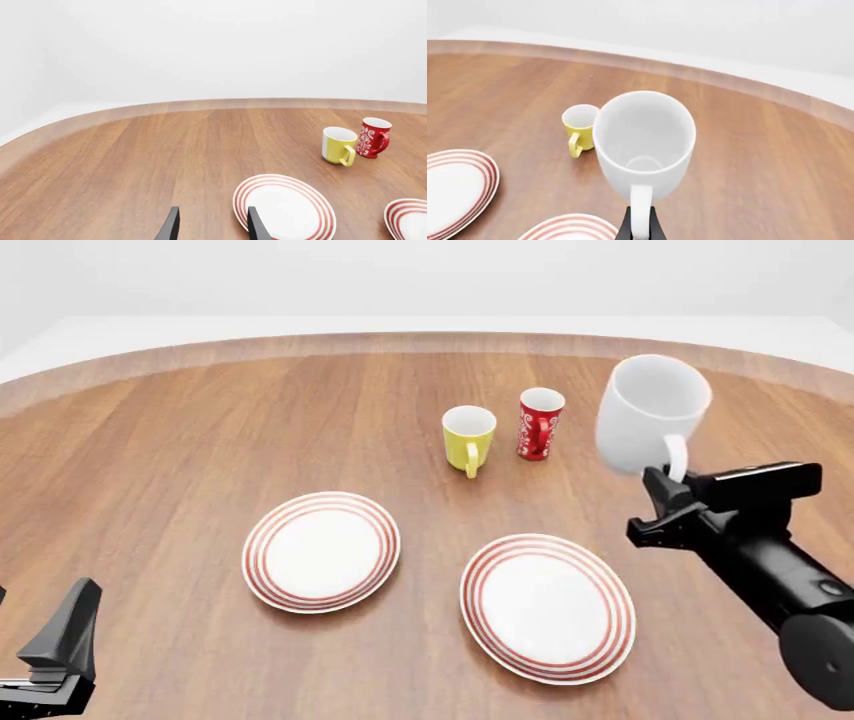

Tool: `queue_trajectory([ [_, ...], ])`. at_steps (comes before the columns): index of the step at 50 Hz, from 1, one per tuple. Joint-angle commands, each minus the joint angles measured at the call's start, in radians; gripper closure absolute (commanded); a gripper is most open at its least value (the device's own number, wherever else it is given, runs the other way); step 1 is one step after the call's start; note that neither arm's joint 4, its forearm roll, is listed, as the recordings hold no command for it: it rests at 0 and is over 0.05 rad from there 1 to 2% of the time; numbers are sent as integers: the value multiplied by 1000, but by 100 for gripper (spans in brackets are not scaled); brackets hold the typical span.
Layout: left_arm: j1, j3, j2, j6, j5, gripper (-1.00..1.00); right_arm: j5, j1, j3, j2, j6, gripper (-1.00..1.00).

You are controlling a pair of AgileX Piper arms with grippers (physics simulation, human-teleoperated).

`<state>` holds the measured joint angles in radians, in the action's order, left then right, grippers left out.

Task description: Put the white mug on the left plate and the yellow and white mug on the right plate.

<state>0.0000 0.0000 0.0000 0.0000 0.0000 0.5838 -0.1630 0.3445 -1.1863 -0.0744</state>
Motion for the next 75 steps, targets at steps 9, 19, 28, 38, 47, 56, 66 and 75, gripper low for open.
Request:
queue_trajectory([
  [9,0,0,0,0,0,-100,-86,-82,54,64,-13,100],
  [19,0,0,0,0,0,-100,-104,-124,75,69,-16,100],
  [28,0,0,0,0,0,-100,-112,-163,97,58,-21,100],
  [38,0,0,0,0,0,-100,-112,-209,125,34,-25,100],
  [47,0,0,0,0,0,-100,-117,-268,165,-3,-32,100],
  [56,0,0,0,0,0,-100,-117,-319,196,-40,-34,100],
  [66,0,0,0,0,0,-100,-115,-362,228,-79,-33,100],
  [75,0,0,0,0,0,-100,-109,-394,258,-122,-27,100],
])
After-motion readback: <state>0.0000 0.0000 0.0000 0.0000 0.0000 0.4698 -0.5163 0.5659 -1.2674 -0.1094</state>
